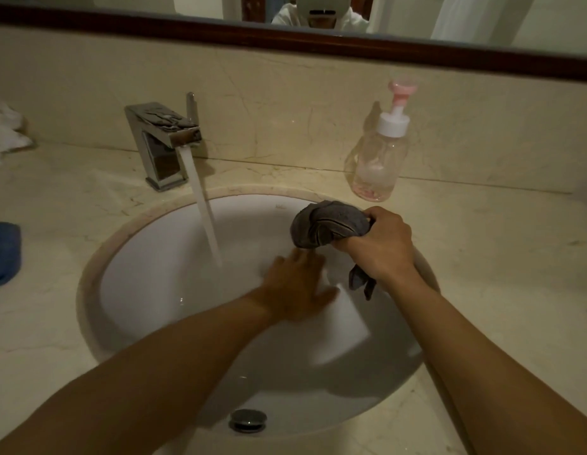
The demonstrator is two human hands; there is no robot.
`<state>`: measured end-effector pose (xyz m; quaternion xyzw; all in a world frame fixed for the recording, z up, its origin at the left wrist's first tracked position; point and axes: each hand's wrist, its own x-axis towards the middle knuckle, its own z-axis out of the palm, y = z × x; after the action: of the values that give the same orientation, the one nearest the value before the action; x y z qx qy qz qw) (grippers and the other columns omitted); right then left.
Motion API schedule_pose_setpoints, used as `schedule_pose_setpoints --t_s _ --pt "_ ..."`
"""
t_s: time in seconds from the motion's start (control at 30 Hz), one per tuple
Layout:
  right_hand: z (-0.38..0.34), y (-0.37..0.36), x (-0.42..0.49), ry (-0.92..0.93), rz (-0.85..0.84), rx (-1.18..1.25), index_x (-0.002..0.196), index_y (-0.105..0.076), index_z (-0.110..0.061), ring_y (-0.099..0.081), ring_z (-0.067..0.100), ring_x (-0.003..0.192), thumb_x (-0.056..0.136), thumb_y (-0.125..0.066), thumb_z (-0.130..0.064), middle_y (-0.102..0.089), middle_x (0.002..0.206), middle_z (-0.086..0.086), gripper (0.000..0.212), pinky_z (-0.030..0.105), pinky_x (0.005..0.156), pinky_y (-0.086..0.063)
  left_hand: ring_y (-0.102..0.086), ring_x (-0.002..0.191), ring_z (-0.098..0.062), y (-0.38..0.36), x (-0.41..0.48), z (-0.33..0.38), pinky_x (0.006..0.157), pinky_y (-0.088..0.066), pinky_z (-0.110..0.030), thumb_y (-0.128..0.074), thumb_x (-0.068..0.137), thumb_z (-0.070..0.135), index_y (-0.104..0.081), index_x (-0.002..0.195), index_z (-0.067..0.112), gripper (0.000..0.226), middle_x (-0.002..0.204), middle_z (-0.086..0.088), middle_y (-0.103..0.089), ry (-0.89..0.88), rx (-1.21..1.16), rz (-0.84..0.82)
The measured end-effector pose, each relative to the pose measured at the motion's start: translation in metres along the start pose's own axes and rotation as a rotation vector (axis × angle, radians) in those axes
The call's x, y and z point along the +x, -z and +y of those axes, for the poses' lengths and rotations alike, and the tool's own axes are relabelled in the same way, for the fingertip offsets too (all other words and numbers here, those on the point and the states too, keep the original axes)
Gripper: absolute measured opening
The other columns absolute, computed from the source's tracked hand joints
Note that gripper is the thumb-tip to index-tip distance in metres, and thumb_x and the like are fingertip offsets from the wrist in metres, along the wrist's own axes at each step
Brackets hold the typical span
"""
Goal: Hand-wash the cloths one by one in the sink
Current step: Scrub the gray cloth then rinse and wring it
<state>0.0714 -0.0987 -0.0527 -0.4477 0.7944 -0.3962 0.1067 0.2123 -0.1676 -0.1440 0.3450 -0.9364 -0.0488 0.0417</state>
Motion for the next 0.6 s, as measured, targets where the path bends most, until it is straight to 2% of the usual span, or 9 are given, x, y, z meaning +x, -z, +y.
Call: schedule_pose_setpoints --t_s 0.07,0.13,0.2,0.27,0.37,0.43,0.47,0.53,0.6 --pt "-0.001 0.001 -0.001 0.005 0.003 0.004 0.102 -0.071 -0.018 -0.067 0.024 0.085 0.072 -0.086 -0.032 -0.071 0.090 0.001 0.036 0.035 0.073 -0.055 -0.031 0.142 -0.027 -0.010 -0.001 0.021 0.113 -0.029 -0.053 -0.033 0.097 0.067 -0.028 0.152 0.025 0.069 0.157 -0.006 -0.029 -0.216 -0.065 -0.048" --pt "-0.001 0.002 -0.001 0.004 0.018 0.025 0.100 -0.070 -0.019 -0.067 0.024 0.085 0.072 -0.086 -0.032 -0.072 0.090 0.002 0.035 0.038 0.075 -0.057 -0.020 0.149 -0.022 -0.016 -0.002 0.022 0.117 -0.018 -0.056 -0.031 0.099 0.064 -0.019 0.156 0.032 0.066 0.164 0.000 -0.019 -0.277 -0.064 -0.133" --pt "-0.002 0.003 -0.002 -0.007 0.036 0.059 0.095 -0.067 -0.024 -0.068 0.024 0.085 0.072 -0.086 -0.032 -0.072 0.089 0.001 0.031 0.039 0.078 -0.058 -0.016 0.151 -0.022 -0.015 -0.003 -0.003 0.119 -0.015 -0.053 -0.029 0.101 0.061 -0.017 0.158 0.030 0.066 0.166 -0.001 -0.015 -0.187 0.018 -0.145" --pt "-0.002 0.004 0.000 -0.029 0.064 0.094 0.091 -0.065 -0.027 -0.070 0.025 0.085 0.070 -0.086 -0.032 -0.073 0.087 0.000 0.030 0.041 0.079 -0.059 -0.023 0.149 -0.024 -0.009 -0.010 -0.044 0.117 -0.022 -0.049 -0.029 0.102 0.060 -0.022 0.158 0.024 0.067 0.164 -0.003 -0.020 -0.027 0.088 -0.143" --pt "-0.003 0.004 0.000 -0.072 0.083 0.120 0.090 -0.063 -0.029 -0.072 0.026 0.083 0.067 -0.087 -0.031 -0.074 0.087 0.000 0.033 0.043 0.081 -0.060 -0.050 0.127 -0.033 -0.007 -0.024 -0.112 0.096 -0.047 -0.048 -0.037 0.104 0.044 -0.048 0.140 0.013 0.049 0.142 -0.011 -0.045 0.202 0.190 -0.001" --pt "-0.003 0.003 0.000 -0.082 0.082 0.134 0.088 -0.062 -0.031 -0.073 0.027 0.078 0.064 -0.087 -0.034 -0.074 0.085 -0.002 0.035 0.044 0.079 -0.061 -0.058 0.111 -0.035 -0.007 -0.024 -0.131 0.084 -0.048 -0.041 -0.041 0.101 0.027 -0.058 0.125 0.007 0.035 0.125 -0.014 -0.059 0.416 0.098 0.008" --pt "-0.003 0.003 -0.001 -0.082 0.081 0.134 0.087 -0.062 -0.032 -0.073 0.027 0.078 0.064 -0.087 -0.033 -0.074 0.084 -0.002 0.034 0.045 0.079 -0.061 -0.060 0.108 -0.033 -0.006 -0.022 -0.129 0.081 -0.044 -0.036 -0.042 0.100 0.023 -0.060 0.121 0.007 0.031 0.120 -0.013 -0.063 0.503 0.046 -0.059" --pt "-0.003 0.004 -0.001 -0.075 0.081 0.129 0.087 -0.061 -0.031 -0.072 0.026 0.083 0.066 -0.088 -0.029 -0.073 0.086 -0.001 0.034 0.044 0.082 -0.060 -0.062 0.111 -0.031 0.001 -0.015 -0.112 0.085 -0.046 -0.035 -0.044 0.101 0.024 -0.061 0.117 0.013 0.026 0.120 -0.009 -0.065 0.530 0.077 -0.106" --pt "-0.003 0.005 0.000 -0.078 0.081 0.128 0.090 -0.062 -0.029 -0.071 0.026 0.086 0.068 -0.089 -0.027 -0.074 0.087 0.001 0.034 0.044 0.082 -0.060 -0.059 0.117 -0.032 0.009 -0.011 -0.091 0.094 -0.047 -0.041 -0.041 0.103 0.036 -0.056 0.121 0.018 0.030 0.128 -0.008 -0.061 0.436 0.109 -0.055"
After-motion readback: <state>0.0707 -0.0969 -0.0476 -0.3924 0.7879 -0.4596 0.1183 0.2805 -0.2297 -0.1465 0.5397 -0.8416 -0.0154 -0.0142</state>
